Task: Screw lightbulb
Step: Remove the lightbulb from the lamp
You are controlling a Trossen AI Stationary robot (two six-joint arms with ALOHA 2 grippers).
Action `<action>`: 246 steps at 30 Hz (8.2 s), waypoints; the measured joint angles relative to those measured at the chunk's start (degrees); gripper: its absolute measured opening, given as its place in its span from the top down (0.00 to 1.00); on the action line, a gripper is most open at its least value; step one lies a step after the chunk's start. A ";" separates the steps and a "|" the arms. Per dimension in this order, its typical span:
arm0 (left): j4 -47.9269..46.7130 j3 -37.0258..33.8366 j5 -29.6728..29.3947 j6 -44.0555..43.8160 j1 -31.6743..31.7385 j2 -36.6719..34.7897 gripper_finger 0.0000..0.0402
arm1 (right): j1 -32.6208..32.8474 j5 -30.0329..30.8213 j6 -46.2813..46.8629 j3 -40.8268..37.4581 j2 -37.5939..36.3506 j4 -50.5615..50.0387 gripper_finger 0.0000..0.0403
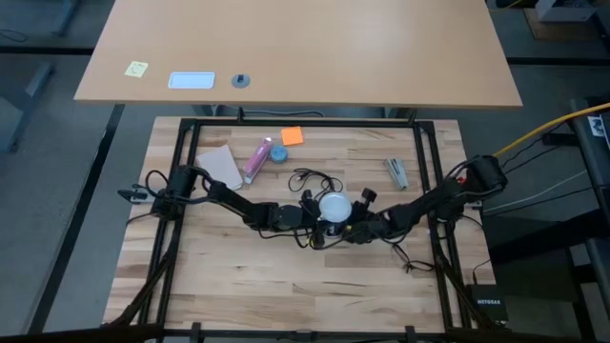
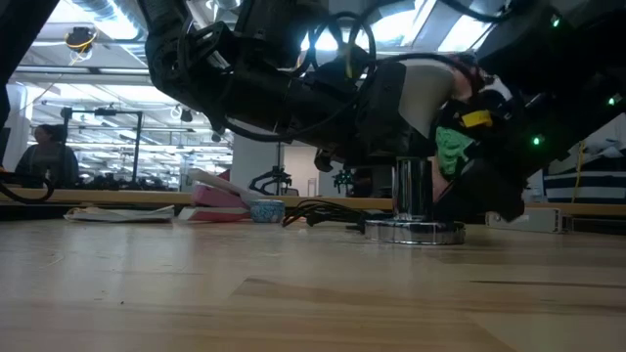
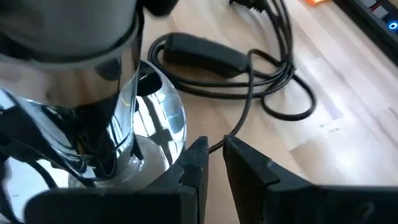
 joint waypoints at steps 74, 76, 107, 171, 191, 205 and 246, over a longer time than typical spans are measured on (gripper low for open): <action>0.26 -0.09 -11.51 1.16 -0.85 0.18 0.62 | -1.75 -5.04 6.48 2.16 -1.69 -5.51 0.85; 0.28 -0.09 -11.25 1.13 -0.60 0.16 0.62 | -1.75 -6.53 6.48 2.16 -1.32 -4.30 0.85; 0.31 -0.04 -12.81 5.41 -0.17 0.10 0.62 | 2.73 -6.70 8.22 2.21 -0.29 3.46 0.85; 3.01 -0.07 -12.76 -0.55 -1.40 0.23 0.62 | 0.13 3.10 -4.05 -0.94 -9.74 -7.39 0.85; 0.14 0.14 -12.98 1.50 -0.53 -0.21 0.62 | -1.40 -11.47 -0.91 -1.04 3.92 11.66 0.85; -0.30 0.13 -13.46 2.83 0.07 -0.17 0.62 | -0.59 -16.38 5.05 1.33 3.90 11.47 0.85; 1.42 -0.15 -11.65 -5.13 -0.24 -1.32 0.49 | 5.03 -10.51 -2.75 1.49 -14.39 -2.53 0.85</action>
